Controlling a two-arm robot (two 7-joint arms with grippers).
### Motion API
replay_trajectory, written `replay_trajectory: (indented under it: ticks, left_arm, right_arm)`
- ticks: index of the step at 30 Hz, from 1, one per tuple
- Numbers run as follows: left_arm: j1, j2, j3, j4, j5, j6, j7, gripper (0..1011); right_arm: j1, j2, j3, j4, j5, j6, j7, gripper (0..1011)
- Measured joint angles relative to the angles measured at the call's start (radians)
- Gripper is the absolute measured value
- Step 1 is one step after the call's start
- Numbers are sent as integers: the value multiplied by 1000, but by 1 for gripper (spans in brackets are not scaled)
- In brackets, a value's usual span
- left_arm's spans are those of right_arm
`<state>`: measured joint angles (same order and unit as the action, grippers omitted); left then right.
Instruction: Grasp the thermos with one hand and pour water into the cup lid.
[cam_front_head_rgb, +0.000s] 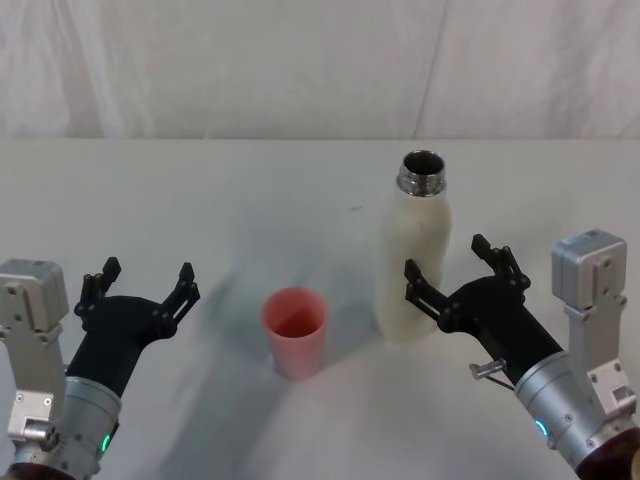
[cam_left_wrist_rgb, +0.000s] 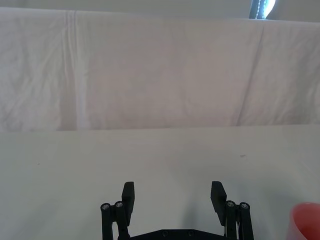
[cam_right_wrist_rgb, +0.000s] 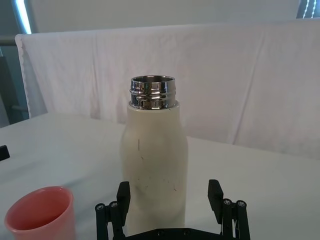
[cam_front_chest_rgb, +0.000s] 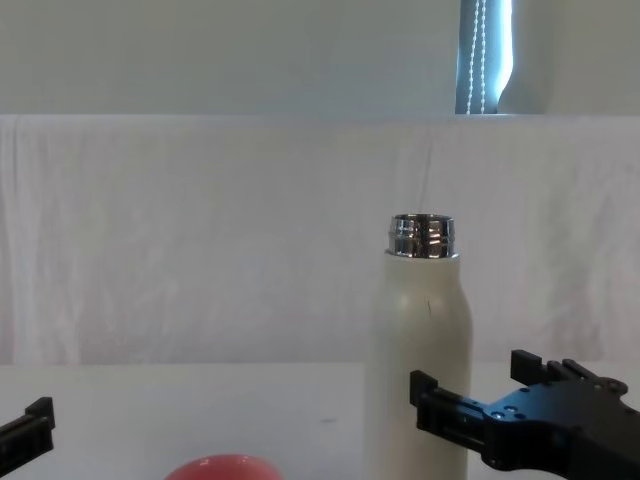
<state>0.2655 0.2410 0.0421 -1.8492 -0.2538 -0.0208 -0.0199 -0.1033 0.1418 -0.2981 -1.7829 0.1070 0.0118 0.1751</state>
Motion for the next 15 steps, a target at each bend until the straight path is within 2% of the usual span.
replay_trajectory:
  ticks: [15]
  left_arm:
    - [0,0,0,0,0,0,0,1001]
  right_arm:
    - [-84,15,29,-73,-51,-23,-38,1001]
